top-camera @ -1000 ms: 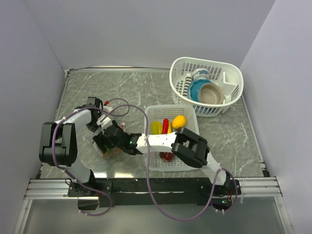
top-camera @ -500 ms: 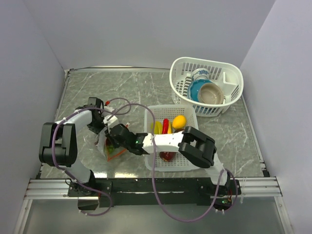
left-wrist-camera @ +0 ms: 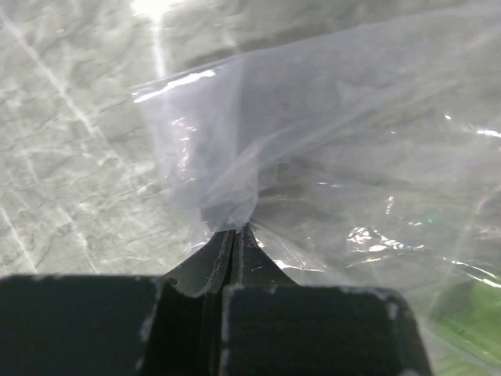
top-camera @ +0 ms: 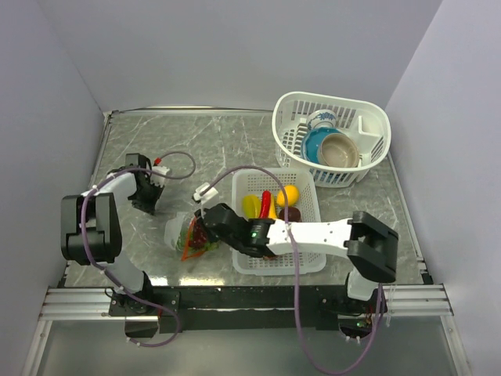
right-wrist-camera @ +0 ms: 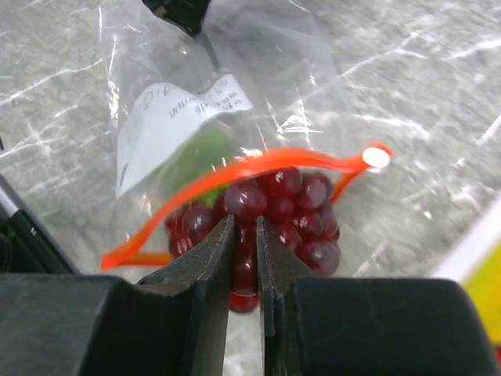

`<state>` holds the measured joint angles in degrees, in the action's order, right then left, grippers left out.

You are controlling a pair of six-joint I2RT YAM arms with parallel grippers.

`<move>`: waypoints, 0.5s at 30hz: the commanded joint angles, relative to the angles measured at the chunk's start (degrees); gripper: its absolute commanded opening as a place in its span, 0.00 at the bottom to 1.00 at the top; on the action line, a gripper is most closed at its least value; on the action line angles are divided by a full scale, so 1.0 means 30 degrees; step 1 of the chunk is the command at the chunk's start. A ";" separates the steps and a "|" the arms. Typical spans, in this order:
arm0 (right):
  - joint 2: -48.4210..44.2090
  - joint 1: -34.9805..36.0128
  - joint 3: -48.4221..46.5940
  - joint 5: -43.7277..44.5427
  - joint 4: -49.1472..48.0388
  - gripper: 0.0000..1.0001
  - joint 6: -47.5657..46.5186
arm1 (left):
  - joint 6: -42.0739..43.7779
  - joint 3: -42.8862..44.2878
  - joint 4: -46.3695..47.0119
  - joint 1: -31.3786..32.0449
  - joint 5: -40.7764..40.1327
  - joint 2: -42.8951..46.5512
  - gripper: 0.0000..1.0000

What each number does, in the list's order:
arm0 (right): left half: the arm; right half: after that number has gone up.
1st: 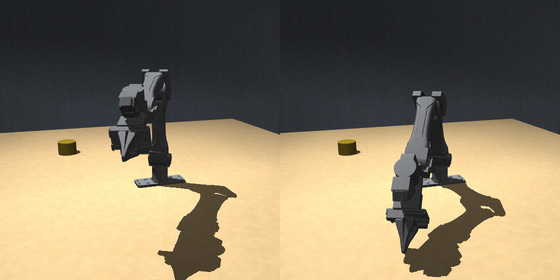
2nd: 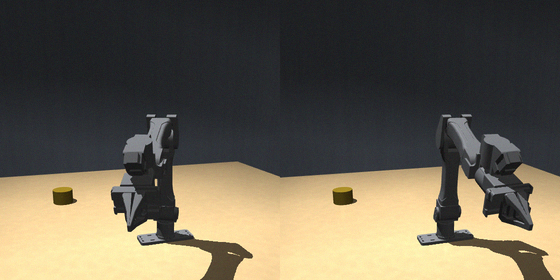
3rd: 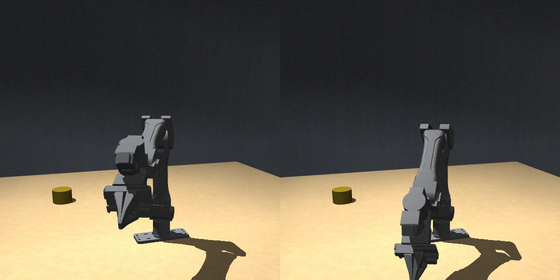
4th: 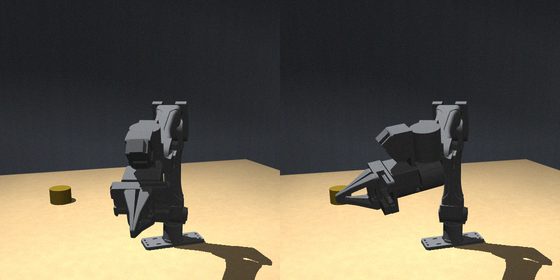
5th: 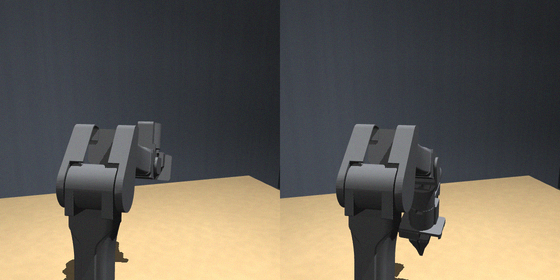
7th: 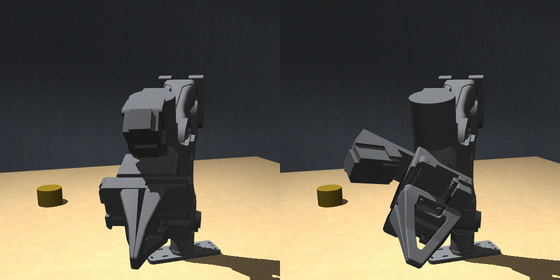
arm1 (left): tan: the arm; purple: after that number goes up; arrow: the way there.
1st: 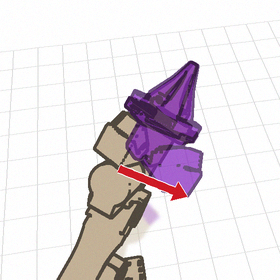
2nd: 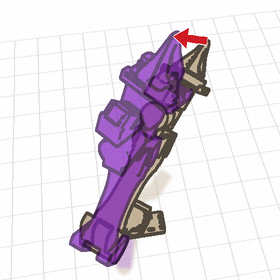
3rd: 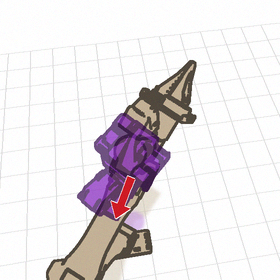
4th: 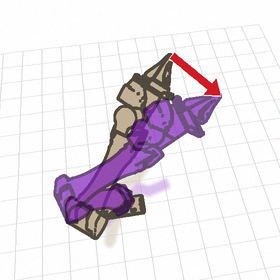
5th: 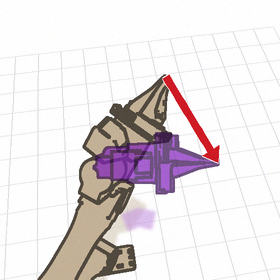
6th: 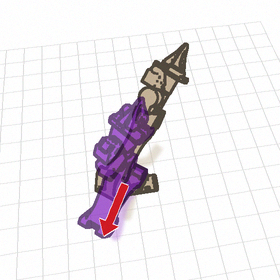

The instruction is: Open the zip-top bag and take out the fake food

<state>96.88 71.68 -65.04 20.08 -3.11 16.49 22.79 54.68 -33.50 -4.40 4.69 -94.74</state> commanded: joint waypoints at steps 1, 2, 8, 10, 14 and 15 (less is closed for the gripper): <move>-0.2667 0.0188 0.0554 0.0866 0.1298 0.22 0.0391 | 0.0461 -0.1202 -0.0056 -0.0641 -0.0449 -0.1350 0.01; -0.3022 0.0189 0.0787 0.0867 0.1766 0.22 0.0334 | 0.0490 -0.1378 0.0090 -0.0699 -0.0478 -0.1321 0.01; -0.6537 0.0160 0.1316 0.2764 0.3292 0.22 0.0071 | 0.0461 -0.1848 0.0501 -0.0700 -0.0479 -0.1350 0.01; -0.7735 0.0101 0.1434 0.3470 0.3440 0.22 -0.0106 | 0.0461 -0.1906 0.0530 -0.0729 -0.0566 -0.1263 0.01; -0.9380 -0.0396 0.1551 0.4236 0.3529 0.23 -0.0311 | 0.0461 -0.1907 0.0501 -0.0700 -0.0655 -0.1145 0.01; -0.9644 -0.0571 0.1638 0.4120 0.3499 0.23 -0.0340 | 0.0432 -0.1907 0.0472 -0.0729 -0.0597 -0.1058 0.01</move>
<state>73.01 71.61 -60.64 27.77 7.97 16.60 23.03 53.21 -31.51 -5.50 4.91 -93.84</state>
